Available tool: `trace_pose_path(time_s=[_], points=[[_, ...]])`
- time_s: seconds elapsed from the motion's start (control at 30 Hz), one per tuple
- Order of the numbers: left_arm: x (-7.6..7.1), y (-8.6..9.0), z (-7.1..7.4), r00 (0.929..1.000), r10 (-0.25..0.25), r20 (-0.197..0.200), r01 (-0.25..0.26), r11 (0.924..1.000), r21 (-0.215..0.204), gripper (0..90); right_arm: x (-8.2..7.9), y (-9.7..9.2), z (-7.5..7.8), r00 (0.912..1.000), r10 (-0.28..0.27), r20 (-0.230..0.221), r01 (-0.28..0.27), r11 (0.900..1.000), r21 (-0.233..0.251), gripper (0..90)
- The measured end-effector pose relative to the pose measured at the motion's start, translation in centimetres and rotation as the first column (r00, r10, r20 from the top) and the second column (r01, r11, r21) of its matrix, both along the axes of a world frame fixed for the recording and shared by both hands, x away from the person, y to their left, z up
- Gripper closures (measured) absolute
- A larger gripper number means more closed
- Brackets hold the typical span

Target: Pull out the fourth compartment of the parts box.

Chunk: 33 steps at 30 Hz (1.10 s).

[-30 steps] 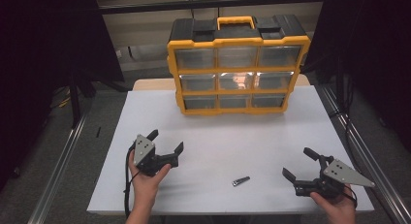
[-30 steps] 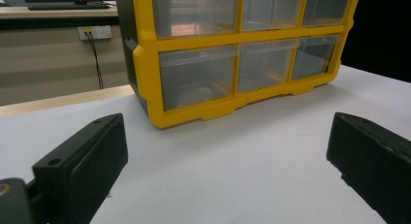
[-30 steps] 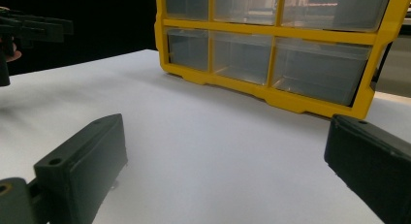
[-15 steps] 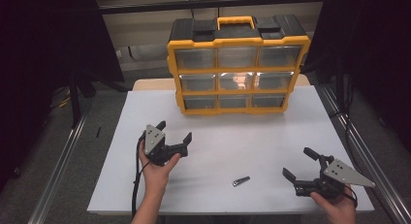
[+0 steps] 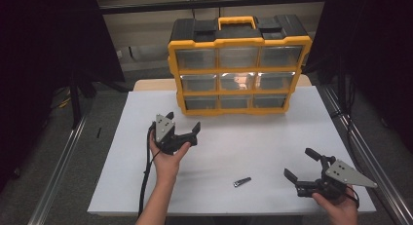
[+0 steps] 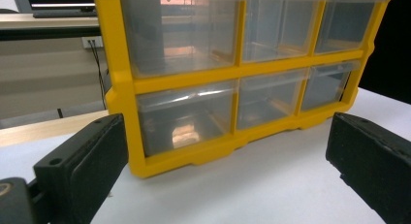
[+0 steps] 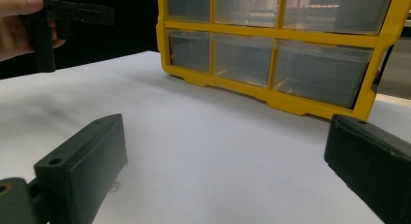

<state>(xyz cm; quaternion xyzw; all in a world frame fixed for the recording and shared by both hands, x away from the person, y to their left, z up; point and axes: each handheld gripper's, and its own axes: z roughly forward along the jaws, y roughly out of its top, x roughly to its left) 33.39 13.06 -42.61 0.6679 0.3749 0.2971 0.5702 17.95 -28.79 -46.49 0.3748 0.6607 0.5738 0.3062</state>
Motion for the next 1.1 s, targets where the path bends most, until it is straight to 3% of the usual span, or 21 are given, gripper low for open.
trace_pose_path(time_s=[0.23, 0.3, 0.47, 0.67, 1.1], points=[[1.2, -1.2, 0.8, 0.9998, 0.019, 0.001, -0.019, 0.9998, -0.006, 1.9, 0.0, 0.0, 0.0, 1.0, 0.01, 0.001, -0.01, 1.0, -0.002, 1.3], [1.6, -1.7, 1.1, 0.9996, 0.027, 0.005, -0.027, 0.9995, 0.018, 1.9, 0.0, 0.0, 0.0, 1.0, 0.009, 0.003, -0.009, 1.0, -0.001, 1.4], [2.4, -2.4, 1.4, 0.9994, 0.035, 0.002, -0.035, 0.9994, 0.006, 1.9, 0.1, 0.0, 0.0, 0.9999, 0.009, 0.006, -0.009, 1.0, 0.001, 1.4], [3.3, -3.5, 1.9, 0.9989, 0.046, 0.01, -0.047, 0.9987, 0.02, 1.7, 0.1, 0.0, 0.0, 1.0, 0.003, 0.002, -0.003, 1.0, 0.003, 1.4], [4.5, -5.2, 2.3, 0.9969, 0.076, 0.02, -0.077, 0.9966, 0.028, 1.8, 0.2, -0.2, 0.0, 0.9999, 0.015, 0.007, -0.015, 0.9999, 0.0, 1.4]])
